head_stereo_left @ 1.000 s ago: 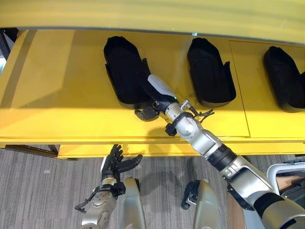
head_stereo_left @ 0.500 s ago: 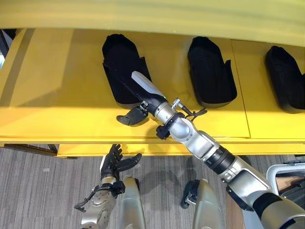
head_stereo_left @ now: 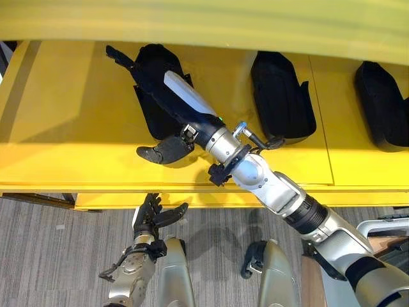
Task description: Move parts from the plastic box to the shelf.
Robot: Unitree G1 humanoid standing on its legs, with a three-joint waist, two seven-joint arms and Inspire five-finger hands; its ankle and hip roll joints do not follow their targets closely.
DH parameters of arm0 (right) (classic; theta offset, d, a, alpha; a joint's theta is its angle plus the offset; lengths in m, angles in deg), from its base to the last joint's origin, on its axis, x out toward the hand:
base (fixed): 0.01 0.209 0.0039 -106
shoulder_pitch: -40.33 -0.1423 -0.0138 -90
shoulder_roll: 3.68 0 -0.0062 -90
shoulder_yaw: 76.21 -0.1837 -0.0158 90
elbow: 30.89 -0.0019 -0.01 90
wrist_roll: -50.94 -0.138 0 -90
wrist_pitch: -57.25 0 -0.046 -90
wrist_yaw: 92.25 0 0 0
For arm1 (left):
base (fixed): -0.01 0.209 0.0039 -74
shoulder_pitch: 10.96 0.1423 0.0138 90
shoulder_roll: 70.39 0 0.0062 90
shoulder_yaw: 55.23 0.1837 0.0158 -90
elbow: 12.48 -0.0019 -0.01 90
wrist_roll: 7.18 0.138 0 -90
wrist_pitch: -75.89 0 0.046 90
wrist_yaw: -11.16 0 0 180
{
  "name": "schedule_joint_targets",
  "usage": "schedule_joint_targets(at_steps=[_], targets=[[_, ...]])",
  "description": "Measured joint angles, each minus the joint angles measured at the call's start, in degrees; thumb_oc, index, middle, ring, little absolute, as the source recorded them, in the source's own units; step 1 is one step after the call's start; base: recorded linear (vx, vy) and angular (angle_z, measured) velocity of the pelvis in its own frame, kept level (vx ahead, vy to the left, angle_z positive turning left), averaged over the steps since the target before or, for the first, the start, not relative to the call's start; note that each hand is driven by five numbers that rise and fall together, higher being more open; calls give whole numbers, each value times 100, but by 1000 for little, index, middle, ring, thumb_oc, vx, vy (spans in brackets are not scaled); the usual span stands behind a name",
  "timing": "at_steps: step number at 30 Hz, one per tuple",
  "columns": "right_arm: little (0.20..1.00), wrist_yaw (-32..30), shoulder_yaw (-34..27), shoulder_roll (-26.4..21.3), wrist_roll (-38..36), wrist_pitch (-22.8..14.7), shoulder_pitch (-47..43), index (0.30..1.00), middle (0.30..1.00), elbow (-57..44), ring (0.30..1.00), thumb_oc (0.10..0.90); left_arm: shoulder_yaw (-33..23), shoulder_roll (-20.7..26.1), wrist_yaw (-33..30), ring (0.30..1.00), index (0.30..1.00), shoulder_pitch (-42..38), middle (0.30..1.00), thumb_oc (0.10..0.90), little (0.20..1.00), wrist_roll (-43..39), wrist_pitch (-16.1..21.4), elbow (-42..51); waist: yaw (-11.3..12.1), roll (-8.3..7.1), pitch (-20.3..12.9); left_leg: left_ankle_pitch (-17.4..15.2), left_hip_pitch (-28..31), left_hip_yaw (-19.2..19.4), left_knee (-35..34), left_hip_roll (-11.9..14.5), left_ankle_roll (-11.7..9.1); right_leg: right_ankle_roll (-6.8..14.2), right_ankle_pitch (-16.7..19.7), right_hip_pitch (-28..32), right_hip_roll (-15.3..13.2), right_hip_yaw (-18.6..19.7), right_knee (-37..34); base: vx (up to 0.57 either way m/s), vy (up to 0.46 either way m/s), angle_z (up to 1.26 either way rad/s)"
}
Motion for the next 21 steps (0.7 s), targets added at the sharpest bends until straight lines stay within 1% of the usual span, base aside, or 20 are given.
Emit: schedule_joint_targets(at_steps=[5, 7, 10, 12, 13, 14, 15, 16, 17, 20, 21], targets=[[1000, -147, -126, -21, 2, -33, -140, 1000, 1000, -40, 1000, 900, -1, 6, -3, 1000, 1000, 16, 1000, 900, 1000, -1, 0, 0, -14, 0, 0, 0, -2, 1, -1, 1, 0, 0, 0, -2, 1, 0, -2, 0, 0, 0], [1000, -258, -133, -58, 2, -52, -427, 1000, 1000, 24, 1000, 900, 0, 10, -2, 1000, 1000, 6, 1000, 900, 1000, -2, -2, 0, -19, 1, 1, 0, -5, 3, -2, 1, 0, 0, 0, -9, 1, 1, 2, 0, 0, 0], [1000, -370, -138, 8, 1, -114, -758, 1000, 1000, 191, 1000, 900, 3, 14, 0, 1000, 1000, -2, 1000, 900, 1000, -9, -2, 0, -22, 1, 1, 0, -9, 4, -4, 1, 0, 0, 0, -11, -1, 1, 0, 0, 0, 0], [1000, -437, -138, 242, -89, -144, -1114, 1000, 1000, 753, 1000, 900, 4, 23, 3, 1000, 1000, -15, 1000, 900, 1000, -57, -1, 0, 16, 1, 0, 0, -9, 7, -3, -3, 0, 0, 0, -10, -8, 1, 0, 0, 0, 0], [1000, -445, -131, 374, -280, -185, -1197, 1000, 1000, 1042, 1000, 900, 11, 46, 17, 1000, 1000, -13, 1000, 900, 1000, -194, -1, 0, 25, 1, 0, 1, -8, 7, -3, -5, -1, 0, 0, -10, -11, 2, 3, 0, 0, 0], [1000, -468, -129, 465, -465, -113, -1258, 1000, 1000, 1350, 1000, 900, 17, 62, 34, 1000, 1000, -20, 1000, 900, 1000, -211, 0, 1, 34, 2, 1, 2, -9, 7, -3, -6, -2, 0, 0, -10, -13, 1, 3, 0, 0, 0], [1000, -475, -129, 656, -813, -156, -1429, 1000, 1000, 1965, 1000, 900, 26, 105, 47, 1000, 1000, -9, 1000, 900, 1000, -218, 7, 1, 80, 2, 0, 7, -11, 5, -5, -13, -11, 0, 0, -9, -31, 0, 4, 0, 0, 0], [1000, -498, -126, 721, -959, -106, -1541, 1000, 1000, 2295, 1000, 900, 43, 132, 55, 1000, 1000, -16, 1000, 900, 1000, -219, 8, 1, 100, 2, 0, 12, -11, 4, -9, -17, -14, 0, 0, -9, -36, -1, 4, 0, 0, 0], [1000, -547, -130, 722, -1035, -64, -1583, 1000, 1000, 2507, 1000, 900, 57, 136, 62, 1000, 1000, -29, 1000, 900, 1000, -219, 8, 2, 130, 2, 0, 16, -10, 4, -17, -20, -18, 0, 0, -9, -43, -2, 0, 0, 0, 0], [1000, -626, -131, 685, -1260, 41, -1577, 1000, 1000, 2609, 1000, 900, 52, 137, 68, 1000, 1000, -6, 1000, 900, 1000, -232, 14, 5, 191, 3, 0, 24, -13, 4, -41, -39, -29, 1, 0, -9, -53, -8, -9, 0, 0, 0], [1000, -646, -170, 772, -1502, -51, -1610, 1000, 1000, 2792, 1000, 900, 58, 139, 71, 1000, 1000, 3, 1000, 900, 1000, -309, 14, 0, 200, 5, 0, 37, -7, 5, -64, -50, -31, 2, 1, -5, -51, -11, -20, 79, -5, 3]])
